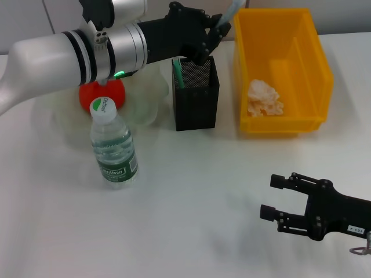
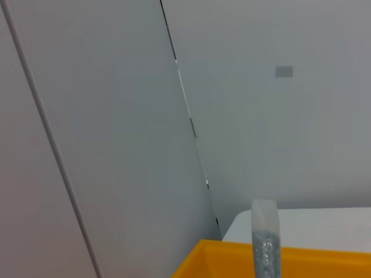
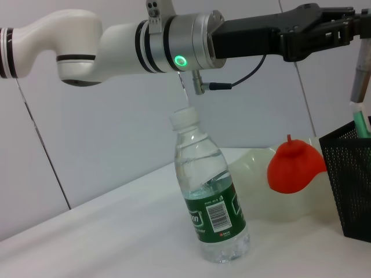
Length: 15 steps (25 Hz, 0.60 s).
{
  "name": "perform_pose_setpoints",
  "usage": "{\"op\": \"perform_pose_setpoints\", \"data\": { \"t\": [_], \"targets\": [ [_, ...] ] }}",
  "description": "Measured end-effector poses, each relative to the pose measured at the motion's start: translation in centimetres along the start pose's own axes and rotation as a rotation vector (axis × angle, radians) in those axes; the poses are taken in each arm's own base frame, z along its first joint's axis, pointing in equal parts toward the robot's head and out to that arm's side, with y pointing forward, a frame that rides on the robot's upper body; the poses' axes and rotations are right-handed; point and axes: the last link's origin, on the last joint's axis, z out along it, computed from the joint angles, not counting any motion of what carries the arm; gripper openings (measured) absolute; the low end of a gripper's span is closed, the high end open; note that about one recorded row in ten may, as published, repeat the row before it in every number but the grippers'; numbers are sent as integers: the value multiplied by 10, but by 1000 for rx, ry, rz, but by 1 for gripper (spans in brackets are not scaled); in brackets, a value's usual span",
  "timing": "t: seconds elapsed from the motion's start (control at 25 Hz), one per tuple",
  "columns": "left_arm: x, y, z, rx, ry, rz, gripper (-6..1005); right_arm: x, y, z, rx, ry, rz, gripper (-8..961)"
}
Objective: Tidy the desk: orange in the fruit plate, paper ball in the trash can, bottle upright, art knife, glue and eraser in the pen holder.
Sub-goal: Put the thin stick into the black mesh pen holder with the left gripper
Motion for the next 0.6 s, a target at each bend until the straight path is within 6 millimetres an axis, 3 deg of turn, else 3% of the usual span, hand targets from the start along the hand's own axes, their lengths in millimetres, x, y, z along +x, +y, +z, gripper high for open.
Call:
{"op": "perform_pose_setpoints", "data": {
  "t": [0.6],
  "targets": [
    [-4,4,1,-7,-17,2,256,0,1,1,-3,0,2,782]
  ]
}}
